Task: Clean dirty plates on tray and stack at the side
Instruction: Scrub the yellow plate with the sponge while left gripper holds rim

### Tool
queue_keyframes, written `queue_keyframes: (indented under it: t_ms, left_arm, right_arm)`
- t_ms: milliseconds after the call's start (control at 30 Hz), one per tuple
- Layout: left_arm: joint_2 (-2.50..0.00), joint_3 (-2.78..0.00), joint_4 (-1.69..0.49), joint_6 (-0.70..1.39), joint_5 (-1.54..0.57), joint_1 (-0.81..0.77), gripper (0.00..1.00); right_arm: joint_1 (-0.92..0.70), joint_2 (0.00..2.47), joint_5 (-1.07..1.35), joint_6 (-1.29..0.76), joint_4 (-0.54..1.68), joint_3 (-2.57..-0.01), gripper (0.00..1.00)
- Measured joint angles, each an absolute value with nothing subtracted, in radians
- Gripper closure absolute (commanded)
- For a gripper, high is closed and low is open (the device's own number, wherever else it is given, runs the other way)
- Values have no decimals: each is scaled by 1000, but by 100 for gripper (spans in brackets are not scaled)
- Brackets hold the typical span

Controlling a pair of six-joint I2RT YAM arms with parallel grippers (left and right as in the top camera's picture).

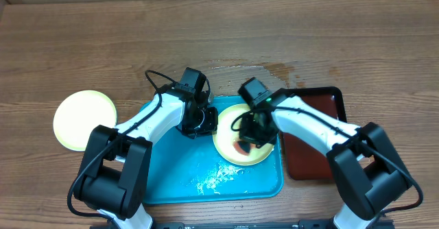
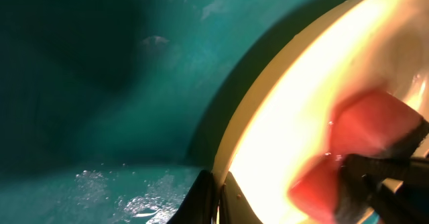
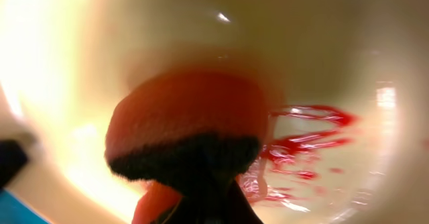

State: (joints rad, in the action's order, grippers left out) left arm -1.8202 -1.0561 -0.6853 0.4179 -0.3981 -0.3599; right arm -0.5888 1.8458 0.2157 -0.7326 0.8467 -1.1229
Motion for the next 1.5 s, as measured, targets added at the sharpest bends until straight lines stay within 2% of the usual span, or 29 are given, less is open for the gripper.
queue_keyframes:
  t_ms: [200, 400, 533, 700, 900, 1133, 1333, 1500]
  left_arm:
    - [-1820, -1056, -680, 418, -419, -360, 96]
    - [-1820, -1056, -679, 419, -423, -360, 96]
    - [-1820, -1056, -682, 419, -418, -357, 96]
    - [-1820, -1056, -696, 419, -414, -352, 96]
    - [-1820, -1056, -710, 419, -410, -353, 96]
    - [-1820, -1056, -709, 419, -411, -353, 95]
    - [-1820, -1056, -710, 419, -416, -353, 96]
    - [-1820, -1056, -708, 419, -432, -353, 96]
  right_arm:
    - [-469, 1845, 176, -618, 950, -1123, 96]
    - [-405, 1845, 186, -487, 879, -1121, 96]
    - [-434, 1845, 214, -309, 804, -1119, 96]
    - [-544, 1845, 214, -149, 786, -1119, 96]
    - [-632, 1845, 230, -56, 794, -1119, 96]
    - [-656, 1845, 236, -174, 664, -1117, 96]
    - [-532, 1845, 174, -402, 638, -1117, 96]
    - [-416, 1845, 137, -464, 749, -1118, 96]
